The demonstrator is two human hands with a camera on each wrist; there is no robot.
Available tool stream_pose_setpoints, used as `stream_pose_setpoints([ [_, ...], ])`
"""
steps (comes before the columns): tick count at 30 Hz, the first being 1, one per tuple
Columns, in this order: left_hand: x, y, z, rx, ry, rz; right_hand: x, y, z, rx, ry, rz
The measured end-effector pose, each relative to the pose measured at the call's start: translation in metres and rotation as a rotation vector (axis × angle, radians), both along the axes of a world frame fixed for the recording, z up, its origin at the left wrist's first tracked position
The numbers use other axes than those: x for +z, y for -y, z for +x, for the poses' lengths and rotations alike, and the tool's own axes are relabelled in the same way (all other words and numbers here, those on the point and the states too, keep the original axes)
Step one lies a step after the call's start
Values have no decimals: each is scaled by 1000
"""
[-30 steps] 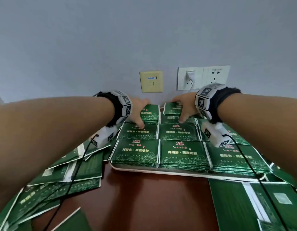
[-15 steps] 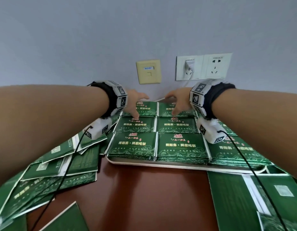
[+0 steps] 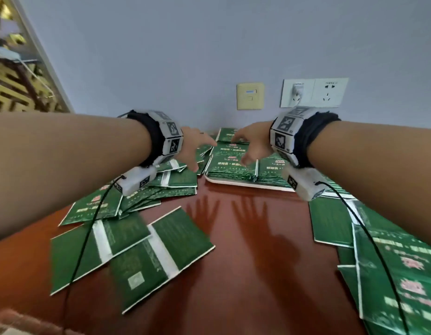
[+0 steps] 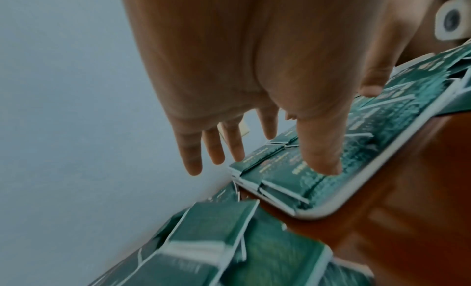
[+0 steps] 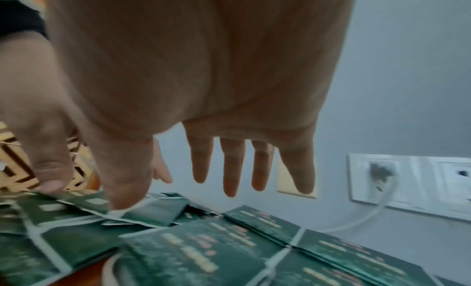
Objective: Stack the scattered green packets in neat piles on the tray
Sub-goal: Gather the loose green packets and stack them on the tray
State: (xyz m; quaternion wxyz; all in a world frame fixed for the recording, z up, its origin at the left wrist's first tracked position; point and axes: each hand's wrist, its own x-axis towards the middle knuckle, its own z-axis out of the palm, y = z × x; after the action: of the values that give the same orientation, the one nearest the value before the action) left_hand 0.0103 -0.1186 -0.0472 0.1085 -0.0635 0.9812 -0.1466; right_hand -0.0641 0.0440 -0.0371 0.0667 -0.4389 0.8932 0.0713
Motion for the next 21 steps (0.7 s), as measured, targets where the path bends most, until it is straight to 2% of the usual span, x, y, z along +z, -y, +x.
stream_pose_setpoints([
  [8,-26,10,104,122,163,29,-22,31,115,172,58,109],
  [12,-38,13,140,154,238,47,-47,34,158,214,61,246],
  [16,-56,28,166,198,253,138,-58,36,170,211,4,333],
  [21,-64,42,175,221,164,176,-60,44,159,130,77,356],
])
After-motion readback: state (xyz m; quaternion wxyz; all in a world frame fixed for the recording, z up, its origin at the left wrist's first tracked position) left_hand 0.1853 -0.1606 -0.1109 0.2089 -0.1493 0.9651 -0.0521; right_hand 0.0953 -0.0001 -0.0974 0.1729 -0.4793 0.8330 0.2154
